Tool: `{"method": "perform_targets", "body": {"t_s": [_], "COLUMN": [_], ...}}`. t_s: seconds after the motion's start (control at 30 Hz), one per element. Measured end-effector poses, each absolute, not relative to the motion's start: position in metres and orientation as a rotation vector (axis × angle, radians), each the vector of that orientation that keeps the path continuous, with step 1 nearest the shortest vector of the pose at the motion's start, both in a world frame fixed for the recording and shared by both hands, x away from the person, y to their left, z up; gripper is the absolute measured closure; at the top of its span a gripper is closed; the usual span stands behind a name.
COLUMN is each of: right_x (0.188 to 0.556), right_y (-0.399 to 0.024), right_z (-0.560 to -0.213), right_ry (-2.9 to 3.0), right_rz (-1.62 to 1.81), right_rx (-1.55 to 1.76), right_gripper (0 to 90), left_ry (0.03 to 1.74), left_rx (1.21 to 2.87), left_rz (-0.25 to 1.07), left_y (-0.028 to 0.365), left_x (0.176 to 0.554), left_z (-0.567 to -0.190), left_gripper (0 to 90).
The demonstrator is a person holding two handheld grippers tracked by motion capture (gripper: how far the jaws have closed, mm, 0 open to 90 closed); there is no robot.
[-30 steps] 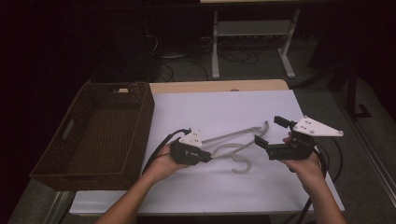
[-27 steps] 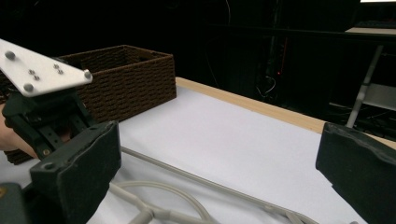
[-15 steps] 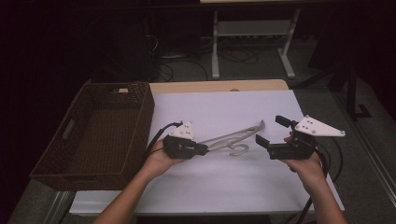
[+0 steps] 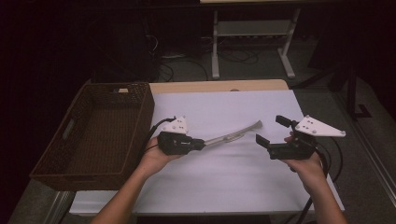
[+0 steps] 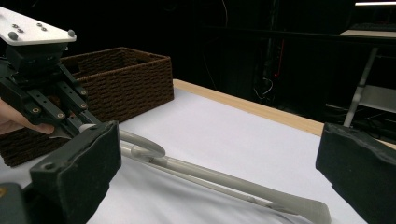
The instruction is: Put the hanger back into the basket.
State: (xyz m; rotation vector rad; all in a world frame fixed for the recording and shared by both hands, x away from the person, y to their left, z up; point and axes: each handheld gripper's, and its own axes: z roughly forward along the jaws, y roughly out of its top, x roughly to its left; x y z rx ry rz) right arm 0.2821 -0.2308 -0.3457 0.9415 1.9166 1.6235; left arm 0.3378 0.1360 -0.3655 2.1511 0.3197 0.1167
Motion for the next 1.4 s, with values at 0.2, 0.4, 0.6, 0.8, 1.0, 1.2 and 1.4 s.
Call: {"method": "perform_targets", "body": {"t_s": [0.2,0.4,0.6,0.8,1.0,1.2,1.4], "right_x": [0.281,0.28,0.28,0.279,0.279,0.279,0.278], "right_y": [-0.231,-0.231,-0.232,-0.234,-0.235,-0.236,-0.236], "right_z": [-0.345,-0.343,-0.342,-0.341,-0.34,-0.34,-0.339], "right_ry": [1.91,1.907,1.902,1.892,1.891,1.889,1.885], "right_rz": [1.629,1.632,1.64,1.646,1.648,1.644,1.641], "right_rx": [0.944,0.933,0.942,0.939,0.935,0.935,0.942], "right_gripper": [0.0,0.0,0.0,0.0,0.0,0.0,0.0], "left_ry": [0.339,0.359,0.388,0.432,0.473,0.494,0.505], "left_rx": [2.127,2.11,2.093,2.074,2.051,2.035,2.015], "left_rz": [0.137,0.169,0.181,0.192,0.2,0.238,0.275], "left_y": [0.14,0.146,0.157,0.171,0.19,0.212,0.23], "left_x": [0.336,0.333,0.333,0.333,0.333,0.332,0.33], "left_z": [-0.356,-0.34,-0.327,-0.309,-0.29,-0.27,-0.258], "left_gripper": [82.7,82.7,82.7,82.7,82.7,82.6,82.7]}}
